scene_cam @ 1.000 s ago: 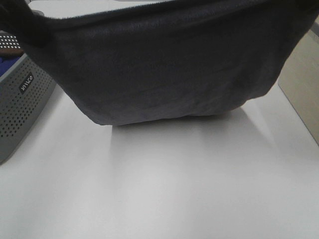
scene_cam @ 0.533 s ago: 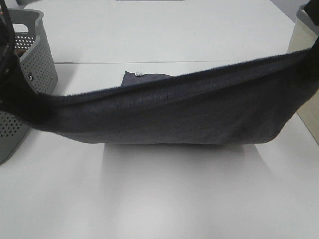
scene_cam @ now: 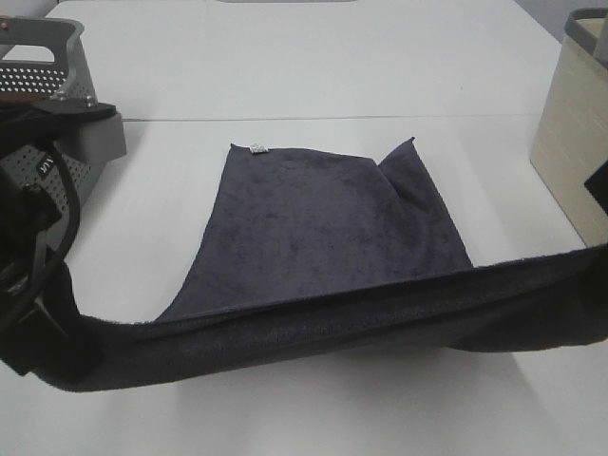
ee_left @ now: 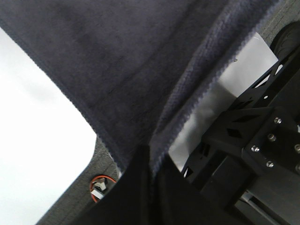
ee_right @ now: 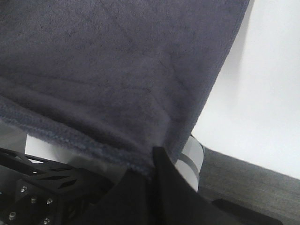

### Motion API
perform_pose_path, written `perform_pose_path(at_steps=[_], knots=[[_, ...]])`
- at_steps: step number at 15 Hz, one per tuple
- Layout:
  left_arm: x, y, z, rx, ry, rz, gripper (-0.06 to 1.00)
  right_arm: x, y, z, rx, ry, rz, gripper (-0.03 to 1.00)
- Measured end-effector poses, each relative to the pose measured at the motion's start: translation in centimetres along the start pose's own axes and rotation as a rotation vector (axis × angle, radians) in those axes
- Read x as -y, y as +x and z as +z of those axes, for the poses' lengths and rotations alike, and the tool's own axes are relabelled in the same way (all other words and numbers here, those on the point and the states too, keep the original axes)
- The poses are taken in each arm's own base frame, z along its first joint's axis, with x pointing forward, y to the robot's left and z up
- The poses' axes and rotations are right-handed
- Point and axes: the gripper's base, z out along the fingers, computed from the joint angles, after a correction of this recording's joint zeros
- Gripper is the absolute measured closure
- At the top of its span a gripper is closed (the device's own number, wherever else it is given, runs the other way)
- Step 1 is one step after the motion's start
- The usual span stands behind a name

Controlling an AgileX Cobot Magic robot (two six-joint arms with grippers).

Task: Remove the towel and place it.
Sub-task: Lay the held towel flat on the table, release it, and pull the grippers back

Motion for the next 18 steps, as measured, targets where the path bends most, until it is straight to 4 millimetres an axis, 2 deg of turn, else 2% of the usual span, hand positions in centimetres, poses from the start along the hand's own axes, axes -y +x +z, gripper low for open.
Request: perform_pose_path(at_steps=[5, 10, 14, 18], knots=[[0.4, 1.7, 2.1, -0.080, 0.095, -0.147, 0.94, 0.5, 2.3, 2.4, -0.088, -0.035, 0.067, 0.96], [3.0, 3.6, 4.4, -0.191, 0.121, -0.061, 0.94, 1.2, 4.0, 4.7, -0.192, -0.033, 0.106, 0.96], [3.0, 3.8, 4.9, -0.212, 0.131, -0.091, 0.94, 1.6, 5.2, 6.0, -0.252, -0.036, 0.126, 0.96], [2.4, 3.2, 7.5, -0.315, 0.153, -0.118, 0.94, 2.0, 6.1, 7.5, -0.301, -0.030, 0.148, 0.96]])
